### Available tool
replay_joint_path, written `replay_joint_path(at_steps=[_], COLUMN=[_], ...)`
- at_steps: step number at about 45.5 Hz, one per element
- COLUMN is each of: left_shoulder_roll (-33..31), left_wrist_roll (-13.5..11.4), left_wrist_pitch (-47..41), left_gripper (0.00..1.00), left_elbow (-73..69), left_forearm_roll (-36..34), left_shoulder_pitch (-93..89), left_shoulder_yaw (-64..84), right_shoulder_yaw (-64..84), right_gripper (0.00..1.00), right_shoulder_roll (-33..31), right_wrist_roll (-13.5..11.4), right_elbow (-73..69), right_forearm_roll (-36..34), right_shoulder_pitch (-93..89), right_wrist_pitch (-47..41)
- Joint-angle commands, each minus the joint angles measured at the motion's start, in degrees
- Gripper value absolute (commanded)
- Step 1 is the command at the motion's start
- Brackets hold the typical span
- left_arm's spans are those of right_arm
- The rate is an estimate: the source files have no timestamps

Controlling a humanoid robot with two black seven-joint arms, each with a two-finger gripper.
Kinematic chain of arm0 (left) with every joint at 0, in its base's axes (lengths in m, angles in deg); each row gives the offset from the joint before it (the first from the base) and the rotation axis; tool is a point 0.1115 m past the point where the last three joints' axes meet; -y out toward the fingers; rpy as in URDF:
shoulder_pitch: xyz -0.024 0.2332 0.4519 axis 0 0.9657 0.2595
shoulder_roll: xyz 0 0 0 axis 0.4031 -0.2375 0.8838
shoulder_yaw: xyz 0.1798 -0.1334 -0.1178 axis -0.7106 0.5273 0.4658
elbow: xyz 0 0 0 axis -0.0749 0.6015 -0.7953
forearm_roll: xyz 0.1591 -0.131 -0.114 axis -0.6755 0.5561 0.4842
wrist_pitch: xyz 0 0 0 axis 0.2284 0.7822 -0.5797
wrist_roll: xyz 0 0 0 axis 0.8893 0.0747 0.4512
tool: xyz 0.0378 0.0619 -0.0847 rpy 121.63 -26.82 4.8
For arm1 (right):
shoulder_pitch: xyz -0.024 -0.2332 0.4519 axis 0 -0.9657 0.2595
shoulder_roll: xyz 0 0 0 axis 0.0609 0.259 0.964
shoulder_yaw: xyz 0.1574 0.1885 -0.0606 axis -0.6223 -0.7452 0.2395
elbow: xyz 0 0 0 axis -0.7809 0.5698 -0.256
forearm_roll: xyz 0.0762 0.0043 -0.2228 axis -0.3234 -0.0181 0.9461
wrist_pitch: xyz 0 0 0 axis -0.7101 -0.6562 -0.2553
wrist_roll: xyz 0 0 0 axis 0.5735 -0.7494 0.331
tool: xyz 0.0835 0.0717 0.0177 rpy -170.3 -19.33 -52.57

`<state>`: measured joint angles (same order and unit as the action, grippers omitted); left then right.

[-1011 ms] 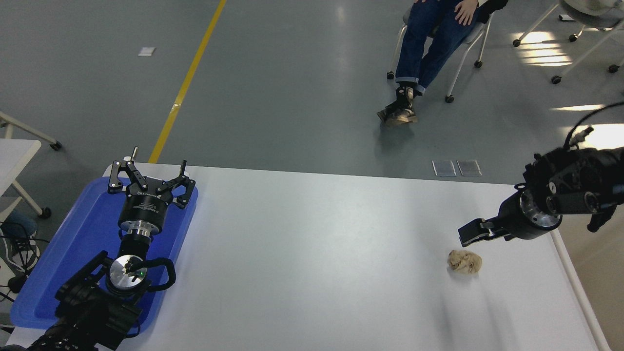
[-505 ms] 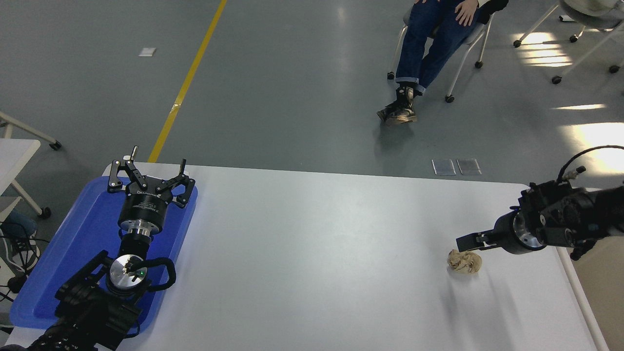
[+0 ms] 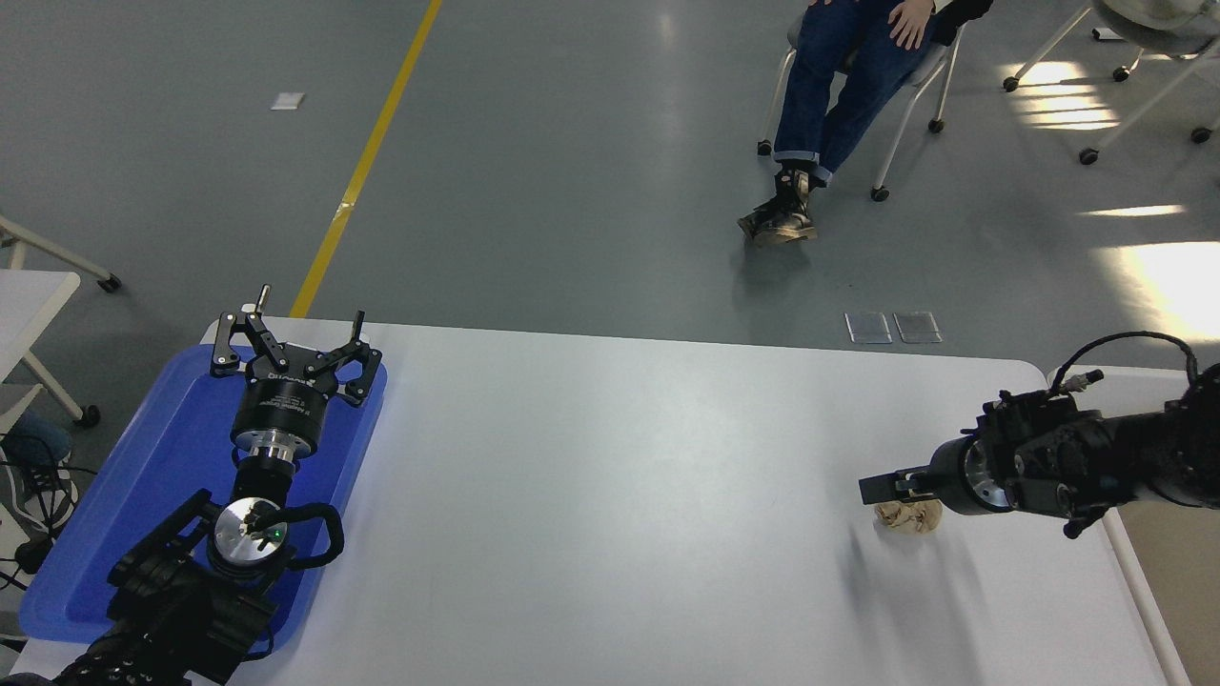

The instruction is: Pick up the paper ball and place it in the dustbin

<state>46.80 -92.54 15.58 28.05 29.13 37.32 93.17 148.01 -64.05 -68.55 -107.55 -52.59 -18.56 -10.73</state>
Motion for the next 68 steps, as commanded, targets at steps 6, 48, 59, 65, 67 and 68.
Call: replay_joint_path(at_steps=[6,48,59,65,67,68], left_shoulder_roll=[0.0,0.0,0.0,0.0,0.0,0.0], left_wrist_roll=[0.01,0.1,0.1,0.19,0.19,0.19], left_wrist_pitch=[0.01,0.01,0.01,0.01,0.01,0.01], left_gripper=[1.0,1.0,1.0,1.0,1.0,1.0], left_elbow=[0.0,0.0,0.08,0.08,0.08,0.08], left_forearm_roll=[0.02,0.02,-0.07,-0.07,-0.07,-0.07], left_shoulder_pitch=[-0.01,-0.01,-0.01,-0.01,-0.01,-0.01], left_shoulder_yaw=[0.0,0.0,0.0,0.0,0.0,0.0], right_shoulder_yaw=[-0.71,1.58,2.28,6.57,7.98,8.6], right_gripper=[0.94,0.0,0.0,0.0,0.0,0.0], right_shoulder_roll=[1.98,-1.97,-8.38,-11.64,-11.91,-12.08], right_wrist_roll=[-0.86,1.16,1.25,1.25,1.34,1.34], right_elbow=[4.45,-1.08,-16.1,-25.23,-27.44,-28.59], right_forearm_roll=[-0.32,2.23,7.59,8.91,9.26,9.44], right_shoulder_pitch=[-4.06,4.11,17.99,29.48,32.67,34.34], right_wrist_pitch=[1.03,0.24,-0.55,-2.13,-2.75,-3.1])
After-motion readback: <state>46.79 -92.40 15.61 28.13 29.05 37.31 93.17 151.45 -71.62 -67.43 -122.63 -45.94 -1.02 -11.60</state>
